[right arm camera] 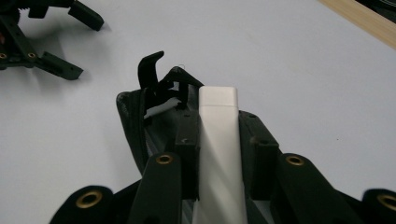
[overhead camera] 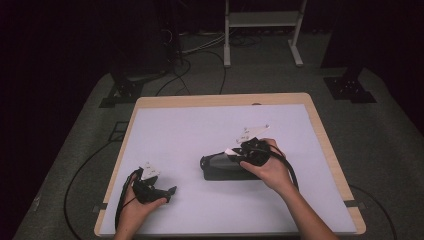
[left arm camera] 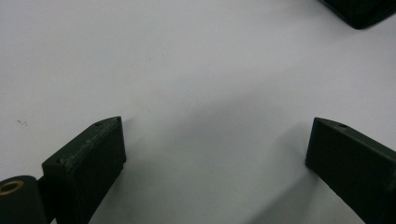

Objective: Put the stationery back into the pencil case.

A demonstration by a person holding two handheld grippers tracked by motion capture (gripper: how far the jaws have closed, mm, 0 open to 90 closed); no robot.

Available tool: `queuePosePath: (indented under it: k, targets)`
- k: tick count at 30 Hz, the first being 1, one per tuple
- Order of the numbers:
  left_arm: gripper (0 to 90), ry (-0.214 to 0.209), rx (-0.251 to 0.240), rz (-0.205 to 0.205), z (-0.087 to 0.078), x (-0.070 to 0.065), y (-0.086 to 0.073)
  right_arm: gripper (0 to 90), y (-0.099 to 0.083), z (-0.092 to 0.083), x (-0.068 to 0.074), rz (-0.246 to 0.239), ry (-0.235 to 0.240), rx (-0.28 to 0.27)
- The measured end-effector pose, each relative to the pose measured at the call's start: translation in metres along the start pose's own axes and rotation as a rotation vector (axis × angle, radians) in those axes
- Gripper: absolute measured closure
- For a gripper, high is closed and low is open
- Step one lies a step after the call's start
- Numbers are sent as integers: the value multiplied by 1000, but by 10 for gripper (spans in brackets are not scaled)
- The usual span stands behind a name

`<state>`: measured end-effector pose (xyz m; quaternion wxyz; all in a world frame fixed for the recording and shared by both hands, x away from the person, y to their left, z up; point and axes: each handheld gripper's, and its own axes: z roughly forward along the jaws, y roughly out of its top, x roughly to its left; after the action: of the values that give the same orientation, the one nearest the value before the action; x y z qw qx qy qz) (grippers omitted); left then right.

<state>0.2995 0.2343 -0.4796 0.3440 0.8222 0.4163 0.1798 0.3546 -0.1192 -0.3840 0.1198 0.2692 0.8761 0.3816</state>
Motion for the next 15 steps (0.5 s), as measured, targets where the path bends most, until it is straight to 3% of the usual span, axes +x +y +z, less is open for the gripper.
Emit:
queuePosePath:
  k: [15]
  targets:
    - [40,2,-1,3,0,0,0,705,-1,19,-7,-11,13,54]
